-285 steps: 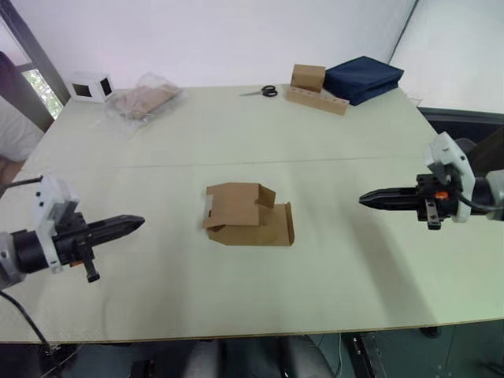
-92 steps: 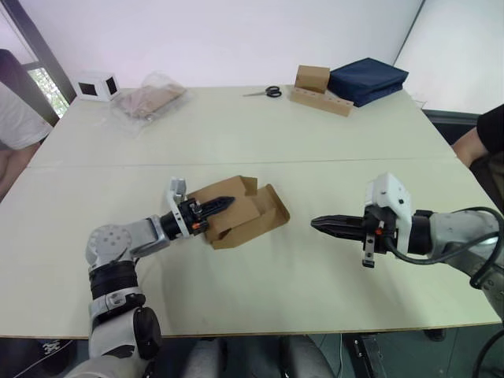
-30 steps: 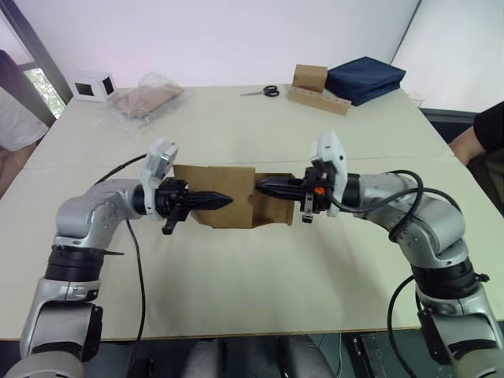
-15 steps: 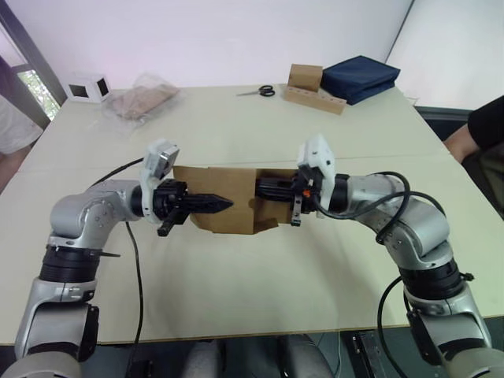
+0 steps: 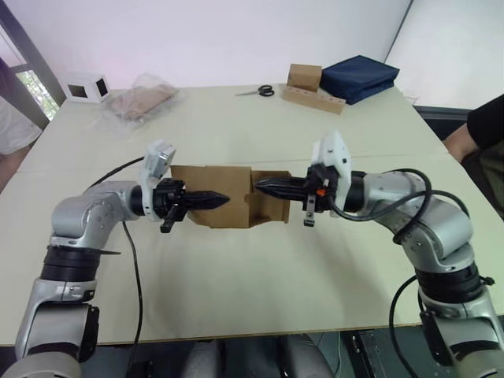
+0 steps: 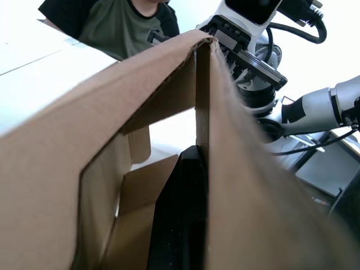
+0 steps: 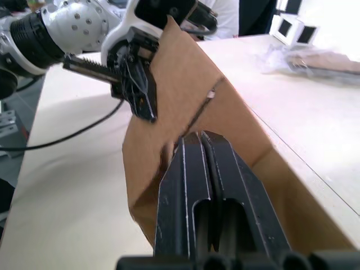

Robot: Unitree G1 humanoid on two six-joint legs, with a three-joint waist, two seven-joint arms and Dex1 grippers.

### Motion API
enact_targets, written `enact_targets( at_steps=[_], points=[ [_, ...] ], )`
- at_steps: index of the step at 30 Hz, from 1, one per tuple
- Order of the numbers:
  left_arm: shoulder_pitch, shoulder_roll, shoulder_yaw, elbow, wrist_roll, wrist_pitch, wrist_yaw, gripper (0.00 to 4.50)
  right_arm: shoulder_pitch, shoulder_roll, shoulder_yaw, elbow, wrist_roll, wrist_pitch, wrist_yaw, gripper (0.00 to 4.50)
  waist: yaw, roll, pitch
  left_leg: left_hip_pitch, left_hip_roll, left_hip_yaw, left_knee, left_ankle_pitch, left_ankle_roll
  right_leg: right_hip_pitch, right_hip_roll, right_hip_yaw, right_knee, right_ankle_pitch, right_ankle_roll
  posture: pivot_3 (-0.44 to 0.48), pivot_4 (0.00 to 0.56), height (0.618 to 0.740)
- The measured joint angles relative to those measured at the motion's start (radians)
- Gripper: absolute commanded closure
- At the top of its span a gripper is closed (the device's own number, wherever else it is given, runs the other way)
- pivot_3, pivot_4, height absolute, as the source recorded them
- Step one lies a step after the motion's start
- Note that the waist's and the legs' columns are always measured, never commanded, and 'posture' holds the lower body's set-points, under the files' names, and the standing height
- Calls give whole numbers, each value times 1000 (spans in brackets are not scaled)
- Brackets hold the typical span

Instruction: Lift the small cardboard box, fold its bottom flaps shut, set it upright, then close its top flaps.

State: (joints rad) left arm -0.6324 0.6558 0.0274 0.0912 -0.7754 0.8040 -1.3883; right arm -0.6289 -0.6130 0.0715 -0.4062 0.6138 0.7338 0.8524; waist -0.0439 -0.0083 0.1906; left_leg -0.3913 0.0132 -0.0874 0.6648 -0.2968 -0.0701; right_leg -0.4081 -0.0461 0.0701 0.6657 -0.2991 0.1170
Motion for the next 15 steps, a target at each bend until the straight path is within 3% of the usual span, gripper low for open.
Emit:
enact_targets(
  at_steps=[5,15],
  points=[
    [0,0,12,5,-4,4,14,4440,31,-72,-48,-21,32,26,23,4500,3,0,0,0,0,0,0,0,0,0,0,0,0,0,0,0,150,740],
    [-18,-1,65,6,-49,62,53,4440,246,-145,-63,-103,18,19,30,4500,-1,0,0,0,0,0,0,0,0,0,0,0,0,0,0,0,150,740]
  ],
)
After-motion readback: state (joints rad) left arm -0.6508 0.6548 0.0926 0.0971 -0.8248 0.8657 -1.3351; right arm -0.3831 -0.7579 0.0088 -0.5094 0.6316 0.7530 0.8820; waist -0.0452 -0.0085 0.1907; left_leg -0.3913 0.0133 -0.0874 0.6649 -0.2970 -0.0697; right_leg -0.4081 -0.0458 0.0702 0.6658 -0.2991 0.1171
